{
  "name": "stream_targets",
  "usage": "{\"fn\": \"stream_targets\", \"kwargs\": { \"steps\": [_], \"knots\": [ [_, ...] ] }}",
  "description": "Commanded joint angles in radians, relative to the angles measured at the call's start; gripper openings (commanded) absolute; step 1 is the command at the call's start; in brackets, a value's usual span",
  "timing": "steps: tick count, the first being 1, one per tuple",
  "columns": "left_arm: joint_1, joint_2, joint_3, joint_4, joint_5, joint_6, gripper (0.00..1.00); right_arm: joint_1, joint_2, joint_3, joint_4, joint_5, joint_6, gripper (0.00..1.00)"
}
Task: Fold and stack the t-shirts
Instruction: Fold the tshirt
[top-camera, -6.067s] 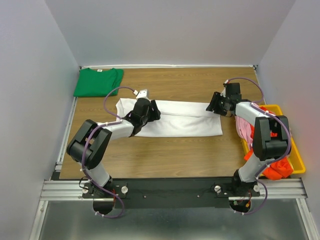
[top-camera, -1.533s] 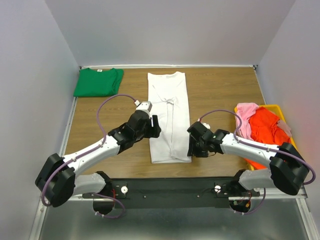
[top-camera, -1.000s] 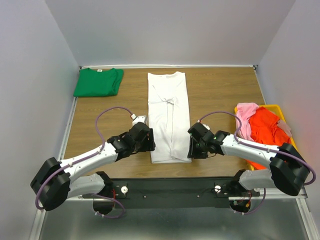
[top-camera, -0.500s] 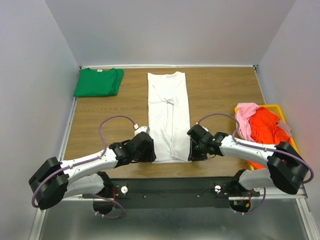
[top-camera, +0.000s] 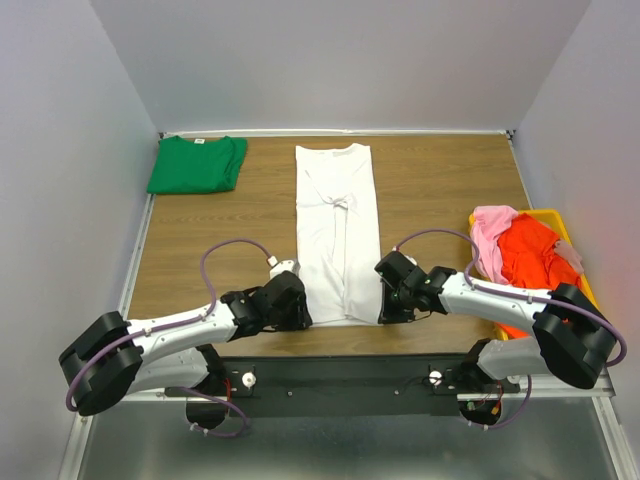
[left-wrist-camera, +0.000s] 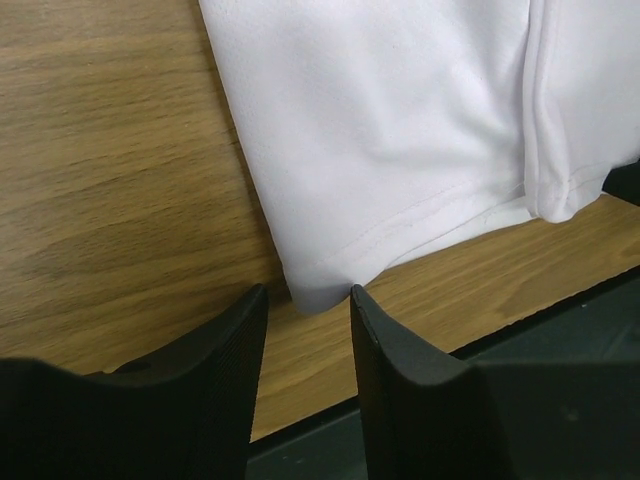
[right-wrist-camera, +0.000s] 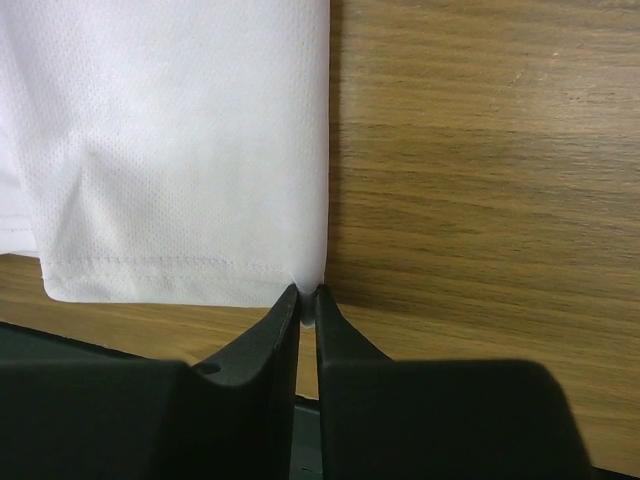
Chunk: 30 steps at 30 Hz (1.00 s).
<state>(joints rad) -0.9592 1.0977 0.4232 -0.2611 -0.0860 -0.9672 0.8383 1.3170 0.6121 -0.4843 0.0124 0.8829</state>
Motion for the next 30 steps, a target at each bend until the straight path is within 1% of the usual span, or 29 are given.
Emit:
{"fn": "stream_targets", "kwargs": {
  "steps": [1,8,9,10,11,12,13,14,15,16,30],
  "knots": [
    [-0.009,0.005,-0.026,0.025,0.005,-0.031,0.46,0.008,-0.002,-0.025,0.009,-0.006,0.005,0.16],
    [-0.009,0.008,-0.049,0.054,-0.015,-0.056,0.44,0.008,-0.005,-0.034,0.016,-0.032,0.007,0.15],
    [-0.009,0.01,-0.055,0.059,-0.017,-0.065,0.42,0.008,-0.007,-0.034,0.018,-0.034,0.007,0.14],
    [-0.009,0.01,-0.057,0.06,-0.017,-0.065,0.41,0.008,-0.007,-0.037,0.016,-0.034,0.005,0.14],
    [-0.009,0.007,-0.058,0.065,-0.023,-0.07,0.35,0.008,-0.009,-0.037,0.016,-0.034,0.007,0.13],
    [-0.01,0.005,-0.06,0.065,-0.023,-0.071,0.24,0.01,-0.012,-0.038,0.016,-0.035,0.007,0.11],
    [-0.01,0.002,-0.061,0.065,-0.026,-0.074,0.17,0.008,-0.015,-0.04,0.018,-0.034,0.008,0.1],
    [-0.01,0.001,-0.061,0.066,-0.026,-0.082,0.1,0.008,-0.018,-0.041,0.015,-0.034,0.01,0.08],
    [-0.01,-0.004,-0.066,0.066,-0.026,-0.082,0.03,0.008,-0.022,-0.044,0.015,-0.031,0.013,0.01],
    [-0.012,-0.01,-0.067,0.066,-0.024,-0.084,0.0,0.008,-0.025,-0.048,0.015,-0.028,0.019,0.0],
    [-0.019,-0.091,-0.083,0.037,-0.037,-0.134,0.0,0.008,-0.094,-0.077,0.001,-0.017,0.05,0.0]
  ]
}}
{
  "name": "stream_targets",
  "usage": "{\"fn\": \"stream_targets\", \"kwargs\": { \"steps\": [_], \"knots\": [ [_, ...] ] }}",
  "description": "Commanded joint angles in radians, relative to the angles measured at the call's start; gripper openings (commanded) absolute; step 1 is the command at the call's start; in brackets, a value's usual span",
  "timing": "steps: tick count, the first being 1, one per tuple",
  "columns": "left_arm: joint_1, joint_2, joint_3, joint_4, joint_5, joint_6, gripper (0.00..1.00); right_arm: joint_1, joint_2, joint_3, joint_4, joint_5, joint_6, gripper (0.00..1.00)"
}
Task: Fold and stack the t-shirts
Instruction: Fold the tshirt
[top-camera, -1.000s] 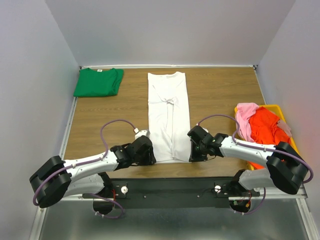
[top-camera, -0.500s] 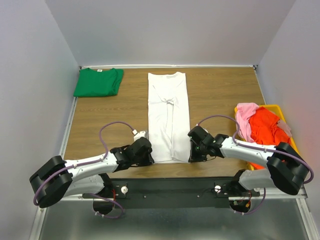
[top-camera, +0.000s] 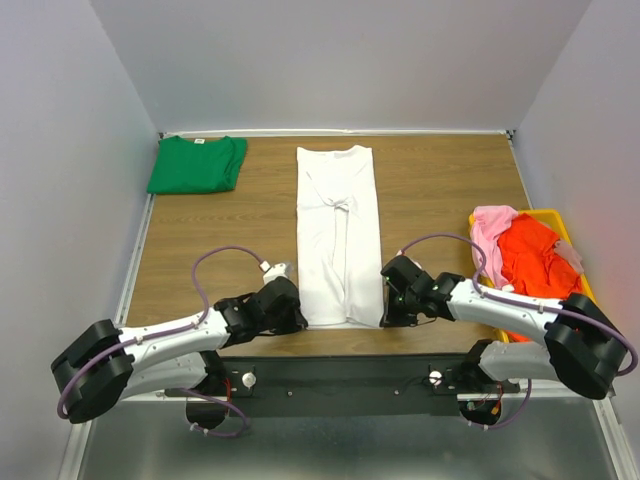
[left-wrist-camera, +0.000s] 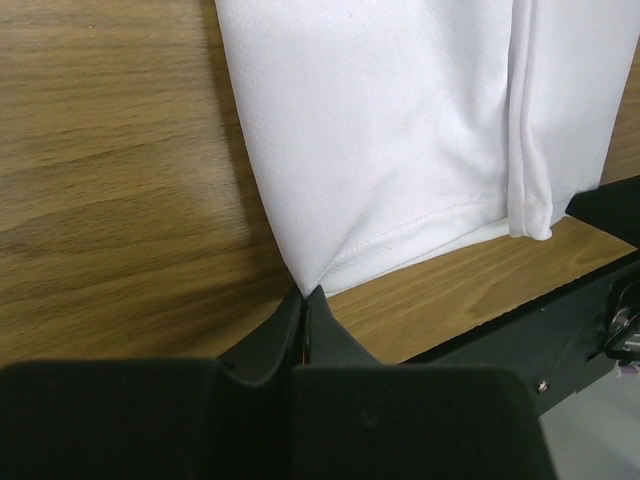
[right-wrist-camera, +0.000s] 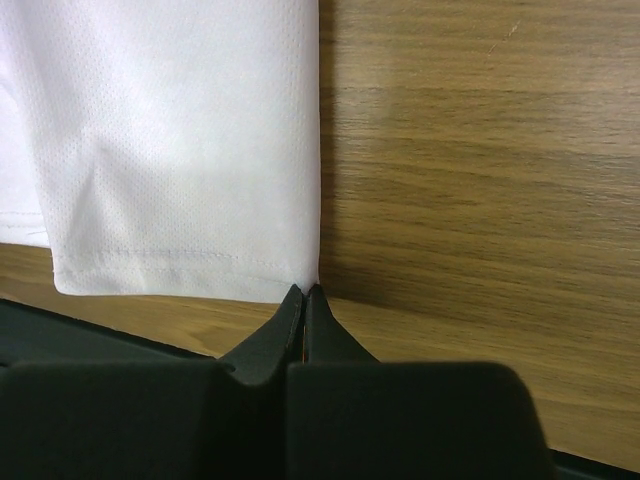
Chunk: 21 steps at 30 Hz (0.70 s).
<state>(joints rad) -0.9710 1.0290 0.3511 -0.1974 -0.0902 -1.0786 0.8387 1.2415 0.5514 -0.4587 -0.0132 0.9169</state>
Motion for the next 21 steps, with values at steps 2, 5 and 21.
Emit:
{"fn": "stream_targets", "kwargs": {
  "steps": [2,5,21],
  "knots": [
    [-0.009,-0.032,-0.008,-0.025,-0.039,-0.021,0.0,0.01,-0.022,-0.008,-0.028,0.034,0.014,0.0],
    [-0.011,-0.053,0.011,-0.027,-0.062,-0.023,0.0,0.008,-0.046,0.015,-0.032,0.053,0.016,0.0],
    [-0.009,-0.089,0.063,0.131,-0.289,-0.08,0.0,0.007,-0.016,0.226,-0.063,0.37,-0.024,0.0]
  ]
}}
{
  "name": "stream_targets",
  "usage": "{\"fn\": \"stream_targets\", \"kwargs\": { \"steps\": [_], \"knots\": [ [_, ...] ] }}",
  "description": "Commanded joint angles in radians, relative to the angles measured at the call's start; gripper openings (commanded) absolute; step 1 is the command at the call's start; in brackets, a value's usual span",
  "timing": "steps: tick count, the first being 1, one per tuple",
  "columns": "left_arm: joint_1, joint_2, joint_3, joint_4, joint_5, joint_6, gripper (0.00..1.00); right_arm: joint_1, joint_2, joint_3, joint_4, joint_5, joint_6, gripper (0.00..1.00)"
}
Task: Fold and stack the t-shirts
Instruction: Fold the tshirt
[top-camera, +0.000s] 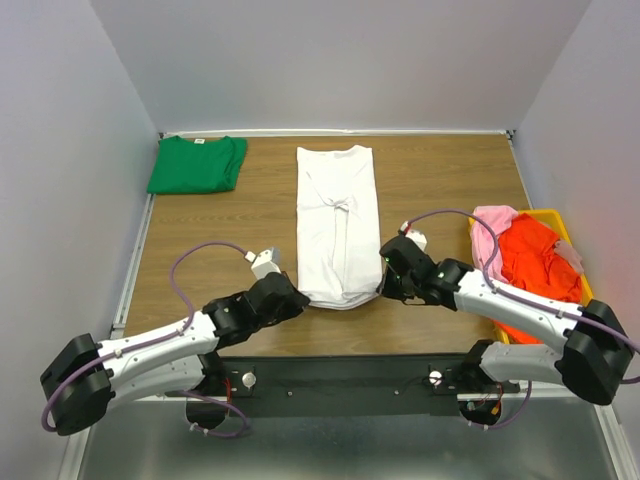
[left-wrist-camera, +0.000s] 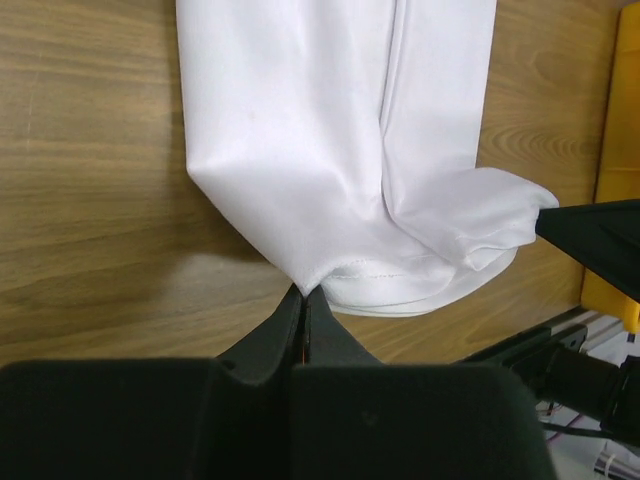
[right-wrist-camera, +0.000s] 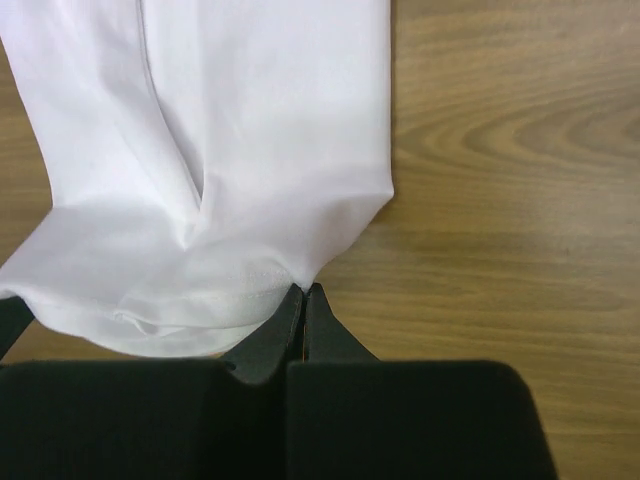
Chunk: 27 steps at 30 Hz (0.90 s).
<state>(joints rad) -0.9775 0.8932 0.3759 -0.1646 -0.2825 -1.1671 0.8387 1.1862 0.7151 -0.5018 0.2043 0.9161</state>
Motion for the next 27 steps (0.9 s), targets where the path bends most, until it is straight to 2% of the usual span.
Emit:
{"fn": "stream_targets", "kwargs": {
  "steps": [1,8,13,20,27],
  "knots": [
    [-0.001,0.09,0.047,0.111,-0.112,0.017,0.0,0.007,0.07,0.076,-0.018,0.165,-0.037,0.0],
    [0.016,0.243,0.11,0.229,-0.141,0.089,0.0,0.003,0.183,0.173,0.002,0.323,-0.106,0.0],
    [0.075,0.285,0.13,0.279,-0.162,0.135,0.0,-0.01,0.259,0.222,0.049,0.4,-0.147,0.0],
    [0.175,0.343,0.129,0.413,-0.083,0.236,0.0,-0.046,0.354,0.285,0.118,0.477,-0.213,0.0],
    [0.247,0.406,0.146,0.52,-0.021,0.32,0.0,-0.098,0.446,0.366,0.193,0.483,-0.298,0.0]
  ]
}}
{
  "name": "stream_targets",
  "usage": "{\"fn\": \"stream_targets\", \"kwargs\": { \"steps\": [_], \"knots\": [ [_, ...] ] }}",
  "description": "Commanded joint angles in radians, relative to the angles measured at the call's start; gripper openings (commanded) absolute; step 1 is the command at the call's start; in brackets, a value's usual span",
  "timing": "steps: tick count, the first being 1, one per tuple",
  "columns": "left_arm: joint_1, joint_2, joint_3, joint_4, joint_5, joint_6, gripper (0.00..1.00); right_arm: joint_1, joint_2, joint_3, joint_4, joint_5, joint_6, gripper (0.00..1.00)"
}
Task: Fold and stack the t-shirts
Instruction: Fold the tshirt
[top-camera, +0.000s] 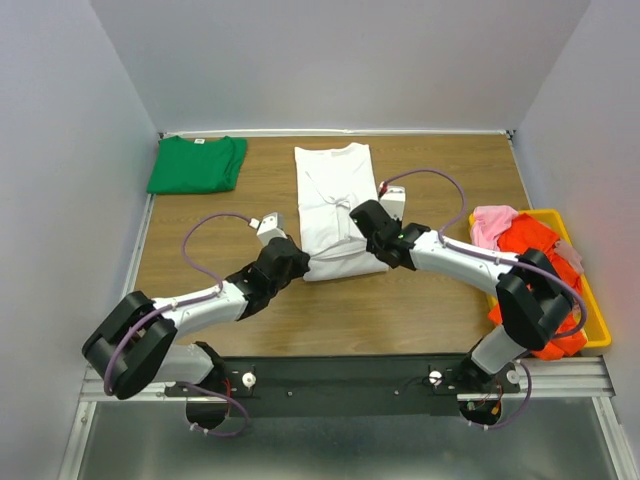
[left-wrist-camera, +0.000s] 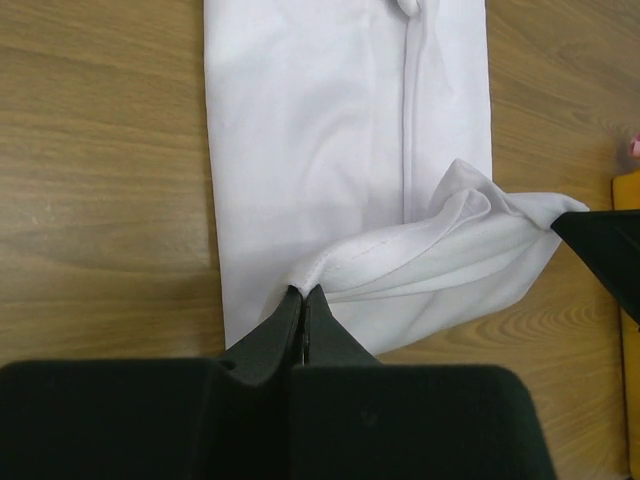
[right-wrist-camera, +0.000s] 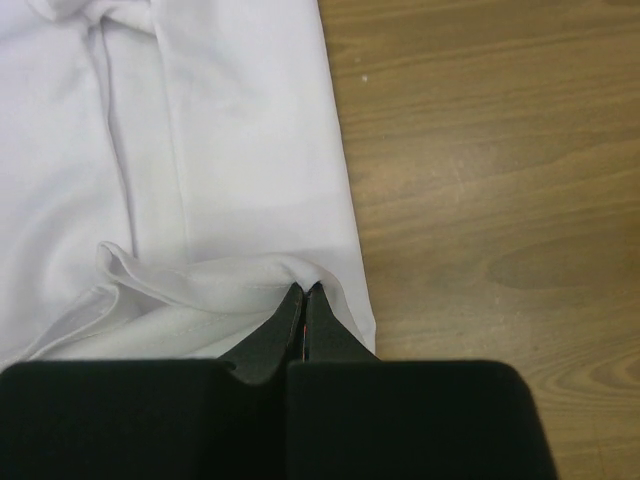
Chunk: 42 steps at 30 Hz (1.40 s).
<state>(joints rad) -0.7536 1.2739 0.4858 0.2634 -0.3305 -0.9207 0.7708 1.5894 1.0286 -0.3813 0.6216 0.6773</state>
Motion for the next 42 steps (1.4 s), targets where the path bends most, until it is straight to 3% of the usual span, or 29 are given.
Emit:
{"fn": "stream_targets", "kwargs": {
  "steps": [1,16,31,32,34,35,36,37,39,42],
  "knots": [
    [0.04,0.042,0.046,0.112,0.042,0.094,0.0,-0.036,0.053,0.076,0.081,0.061,-0.076,0.0],
    [0.206,0.318,0.256,0.209,0.189,0.258,0.0,-0.156,0.276,0.292,0.17,-0.02,-0.222,0.0],
    [0.312,0.565,0.402,0.255,0.278,0.281,0.0,-0.217,0.484,0.475,0.182,-0.062,-0.289,0.01],
    [0.318,0.574,0.407,0.258,0.278,0.281,0.04,-0.22,0.495,0.488,0.182,-0.066,-0.289,0.0],
    [0.338,0.579,0.428,0.263,0.283,0.284,0.29,-0.234,0.512,0.531,0.182,-0.085,-0.295,0.02],
    [0.342,0.578,0.436,0.26,0.281,0.289,0.52,-0.238,0.523,0.545,0.182,-0.103,-0.301,0.13],
    [0.35,0.573,0.442,0.257,0.283,0.299,0.59,-0.246,0.526,0.557,0.182,-0.111,-0.305,0.23],
    [0.352,0.567,0.457,0.252,0.283,0.302,0.64,-0.249,0.526,0.582,0.182,-0.117,-0.311,0.46],
    [0.353,0.535,0.467,0.232,0.274,0.316,0.72,-0.257,0.509,0.6,0.182,-0.137,-0.329,0.57],
    [0.352,0.484,0.465,0.217,0.268,0.33,0.76,-0.268,0.447,0.599,0.182,-0.16,-0.337,0.68]
  ]
}}
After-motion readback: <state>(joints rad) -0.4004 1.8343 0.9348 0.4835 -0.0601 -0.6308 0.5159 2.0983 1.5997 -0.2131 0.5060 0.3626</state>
